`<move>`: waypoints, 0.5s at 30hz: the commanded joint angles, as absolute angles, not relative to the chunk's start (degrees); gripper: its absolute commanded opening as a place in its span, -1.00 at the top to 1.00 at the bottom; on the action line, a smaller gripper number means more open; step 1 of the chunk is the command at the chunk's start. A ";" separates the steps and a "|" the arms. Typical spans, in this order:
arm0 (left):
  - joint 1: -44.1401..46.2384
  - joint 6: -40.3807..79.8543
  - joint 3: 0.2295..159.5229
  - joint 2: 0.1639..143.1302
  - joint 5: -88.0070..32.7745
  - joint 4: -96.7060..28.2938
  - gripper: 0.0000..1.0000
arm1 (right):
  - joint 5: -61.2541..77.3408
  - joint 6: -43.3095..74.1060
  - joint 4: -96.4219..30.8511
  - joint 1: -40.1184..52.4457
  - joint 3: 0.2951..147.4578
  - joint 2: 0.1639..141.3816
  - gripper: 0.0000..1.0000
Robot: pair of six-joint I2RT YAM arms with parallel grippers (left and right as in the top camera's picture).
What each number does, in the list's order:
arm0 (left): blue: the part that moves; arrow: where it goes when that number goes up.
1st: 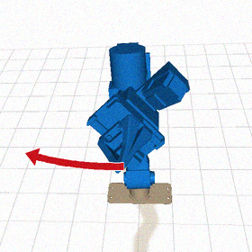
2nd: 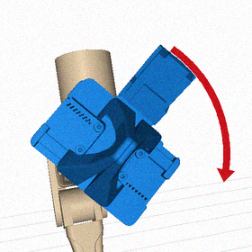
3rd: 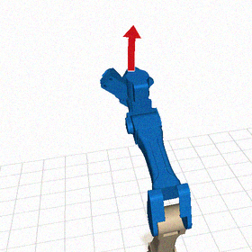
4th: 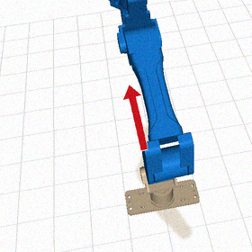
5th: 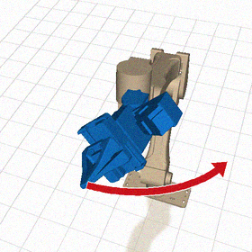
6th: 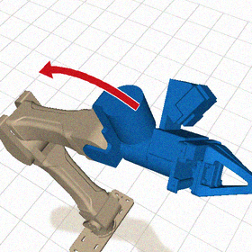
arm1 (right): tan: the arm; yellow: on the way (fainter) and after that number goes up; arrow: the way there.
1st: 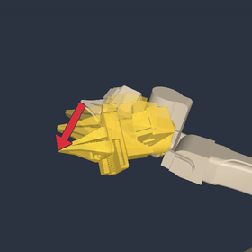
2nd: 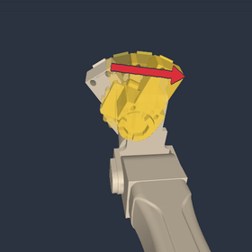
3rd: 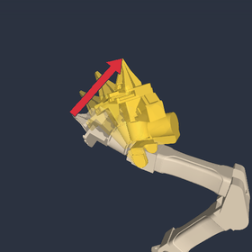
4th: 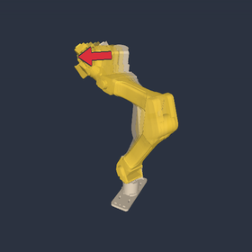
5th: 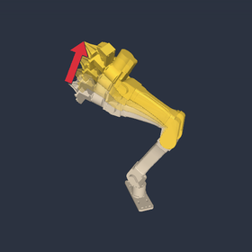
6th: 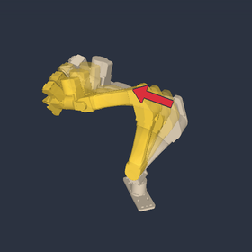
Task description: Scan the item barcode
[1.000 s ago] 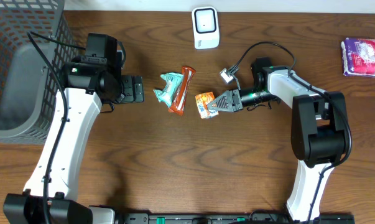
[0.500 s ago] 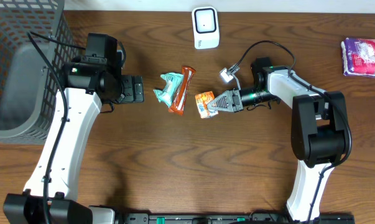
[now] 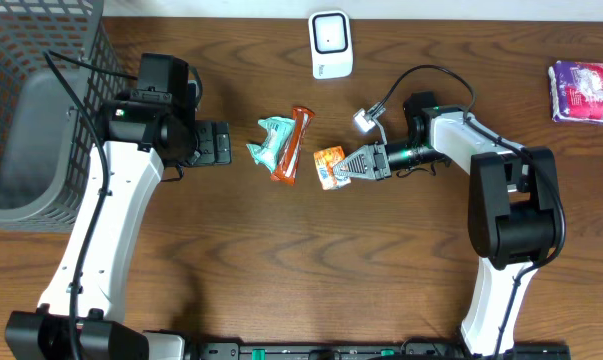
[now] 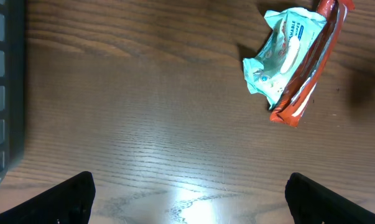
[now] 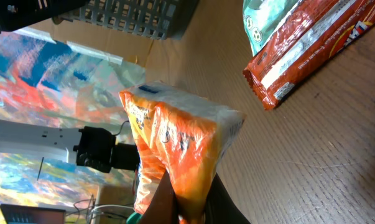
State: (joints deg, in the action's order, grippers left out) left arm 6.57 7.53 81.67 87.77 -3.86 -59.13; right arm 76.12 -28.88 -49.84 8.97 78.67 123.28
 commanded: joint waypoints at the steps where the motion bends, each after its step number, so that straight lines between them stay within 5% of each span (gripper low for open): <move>1: 6.50 8.01 81.49 87.99 -2.92 -59.31 -0.96 | 77.93 -30.11 -49.63 9.43 78.50 123.68 0.97; 15: 6.50 8.01 81.49 87.99 -2.94 -59.33 -0.96 | 77.91 -30.52 -49.50 9.47 78.50 123.68 0.98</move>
State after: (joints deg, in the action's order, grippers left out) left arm 6.57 7.53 81.67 87.77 -3.86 -59.13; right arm 76.12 -29.12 -49.65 9.02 78.67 123.31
